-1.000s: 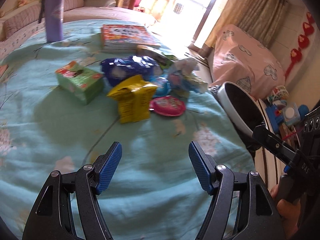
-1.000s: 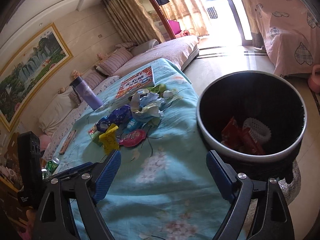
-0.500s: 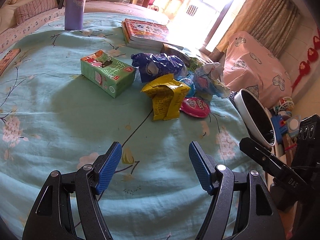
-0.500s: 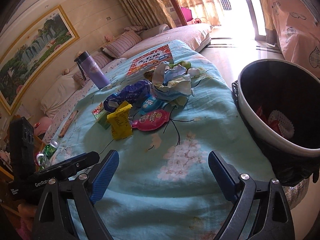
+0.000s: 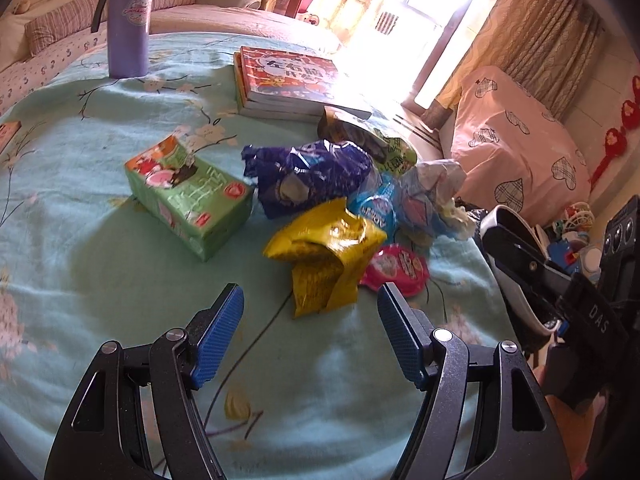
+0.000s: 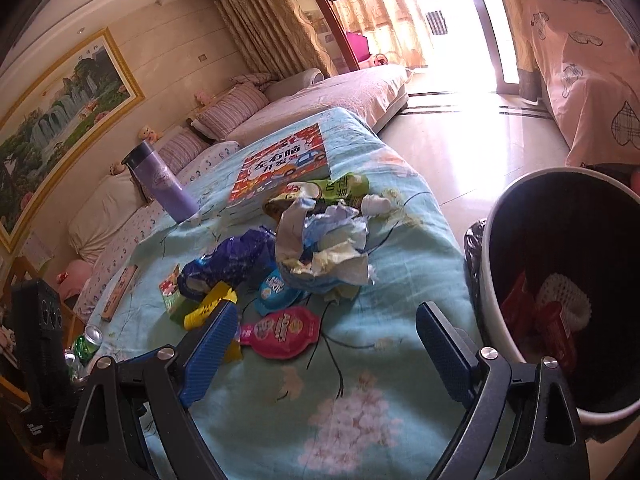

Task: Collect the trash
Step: 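Move left tool to the yellow wrapper while right tool moves to crumpled paper, then close left tool on the yellow wrapper while right tool grips the crumpled paper, then carry the yellow wrapper in left tool and paper in right tool over the bin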

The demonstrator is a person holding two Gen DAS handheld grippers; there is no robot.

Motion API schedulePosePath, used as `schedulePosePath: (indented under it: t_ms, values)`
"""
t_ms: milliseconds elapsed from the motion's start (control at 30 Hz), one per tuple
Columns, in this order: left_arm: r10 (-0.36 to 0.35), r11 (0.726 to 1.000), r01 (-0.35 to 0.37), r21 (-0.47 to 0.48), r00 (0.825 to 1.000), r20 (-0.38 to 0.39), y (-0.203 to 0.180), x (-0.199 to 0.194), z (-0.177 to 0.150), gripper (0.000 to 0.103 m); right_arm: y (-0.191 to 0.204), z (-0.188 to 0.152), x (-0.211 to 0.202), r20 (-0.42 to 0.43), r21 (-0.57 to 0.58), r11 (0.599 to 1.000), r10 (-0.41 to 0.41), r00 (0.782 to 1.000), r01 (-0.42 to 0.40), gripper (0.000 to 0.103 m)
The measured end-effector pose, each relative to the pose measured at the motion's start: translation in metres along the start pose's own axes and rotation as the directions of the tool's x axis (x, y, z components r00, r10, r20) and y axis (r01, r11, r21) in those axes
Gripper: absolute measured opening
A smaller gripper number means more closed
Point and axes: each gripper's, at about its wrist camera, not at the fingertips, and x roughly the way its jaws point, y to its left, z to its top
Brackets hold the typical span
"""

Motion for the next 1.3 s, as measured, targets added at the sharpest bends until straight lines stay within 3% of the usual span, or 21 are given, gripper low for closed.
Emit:
schedulePosePath:
  t_ms: [100,167,200,233,400,433,867,1300]
  values:
    - [-0.005,1.0,0.005,0.008,1.0,-0.008,-0.002,0.011,0.006,0.07,-0.001,0.011,0.016,-0.011,0.0,1.0,0.003,1.0,-0.003,0.09]
    - [-0.021,1.0,0.021,0.007,1.0,-0.014,-0.002,0.018,0.009,0.06,-0.004,0.015,0.03,-0.035,0.011,1.0,0.011,0.999,-0.01,0.081]
    - [-0.032,0.999,0.032,0.011,0.999,-0.022,-0.003,0.021,0.009,0.045,-0.004,0.015,0.035,-0.048,0.016,1.0,0.012,0.999,-0.011,0.069]
    - [-0.038,0.999,0.038,0.017,0.999,-0.033,-0.004,0.024,0.009,0.041,-0.005,0.015,0.041,-0.06,0.014,1.0,0.011,0.998,-0.01,0.05]
    - [-0.036,0.997,0.036,0.07,0.999,-0.009,-0.012,0.016,0.001,0.035,0.001,0.006,0.036,-0.046,-0.03,1.0,0.006,0.999,-0.008,0.025]
    - [-0.038,0.997,0.038,0.07,0.999,-0.006,-0.012,0.013,0.0,0.035,0.0,0.004,0.033,-0.043,-0.026,1.0,0.013,0.999,-0.014,0.016]
    - [-0.089,0.989,0.083,0.124,0.995,0.04,-0.037,-0.029,-0.015,0.035,-0.004,-0.016,-0.034,0.015,-0.009,0.998,0.061,0.998,-0.061,0.015]
    - [-0.161,0.965,0.154,0.21,0.987,0.014,-0.091,-0.036,-0.033,0.035,-0.031,-0.024,-0.093,0.096,0.031,0.999,0.013,0.995,-0.016,0.015]
